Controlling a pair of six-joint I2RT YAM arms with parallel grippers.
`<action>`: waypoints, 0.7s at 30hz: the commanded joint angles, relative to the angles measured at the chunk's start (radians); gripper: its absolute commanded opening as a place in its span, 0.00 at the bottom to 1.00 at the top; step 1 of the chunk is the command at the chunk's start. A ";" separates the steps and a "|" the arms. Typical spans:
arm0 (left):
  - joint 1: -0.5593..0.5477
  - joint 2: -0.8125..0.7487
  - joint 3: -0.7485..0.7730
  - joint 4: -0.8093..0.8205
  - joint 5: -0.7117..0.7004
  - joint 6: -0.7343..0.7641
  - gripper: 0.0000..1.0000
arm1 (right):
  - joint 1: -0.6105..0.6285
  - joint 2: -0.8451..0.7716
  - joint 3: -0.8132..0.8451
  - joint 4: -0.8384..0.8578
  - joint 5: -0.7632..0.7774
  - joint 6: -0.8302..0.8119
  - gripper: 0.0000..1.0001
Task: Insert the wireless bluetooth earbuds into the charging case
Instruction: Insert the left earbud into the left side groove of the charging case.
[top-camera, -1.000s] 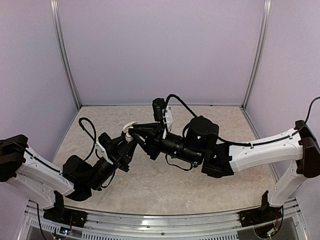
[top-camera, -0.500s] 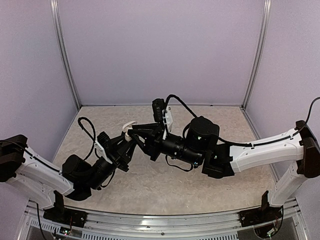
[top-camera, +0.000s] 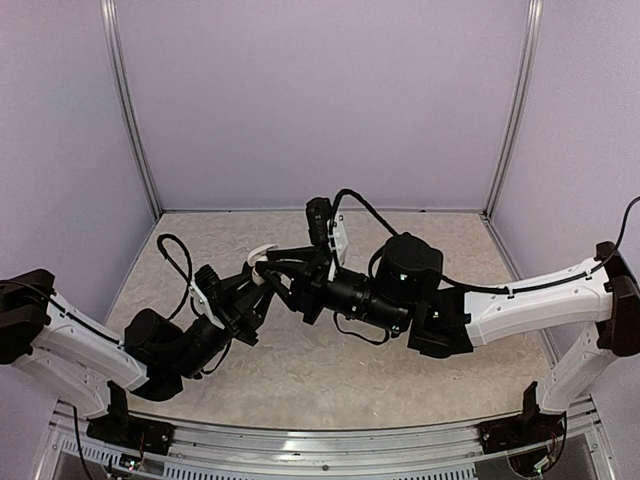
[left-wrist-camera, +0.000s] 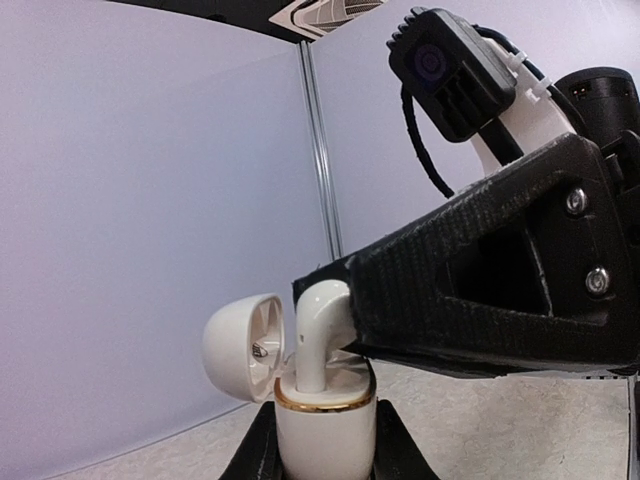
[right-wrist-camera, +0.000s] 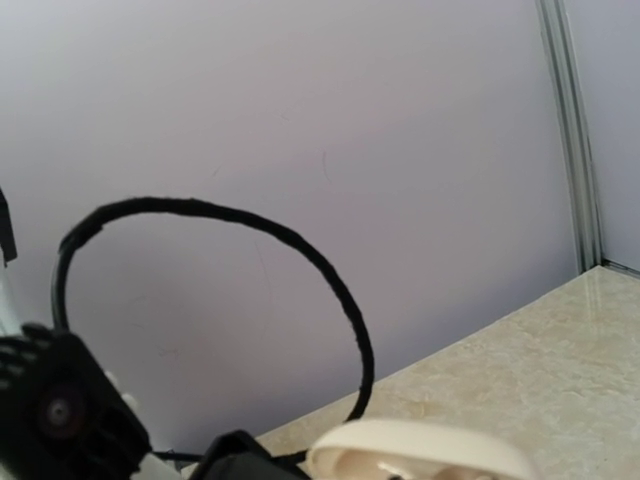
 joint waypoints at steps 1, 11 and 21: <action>-0.002 -0.028 0.008 0.089 0.076 -0.007 0.00 | 0.009 -0.019 -0.024 -0.076 0.046 -0.008 0.30; -0.002 -0.022 0.011 0.087 0.088 -0.008 0.00 | 0.009 -0.032 -0.032 -0.087 0.084 -0.005 0.29; -0.003 -0.017 0.021 0.060 0.095 -0.017 0.00 | 0.009 -0.017 -0.016 -0.093 0.034 -0.028 0.31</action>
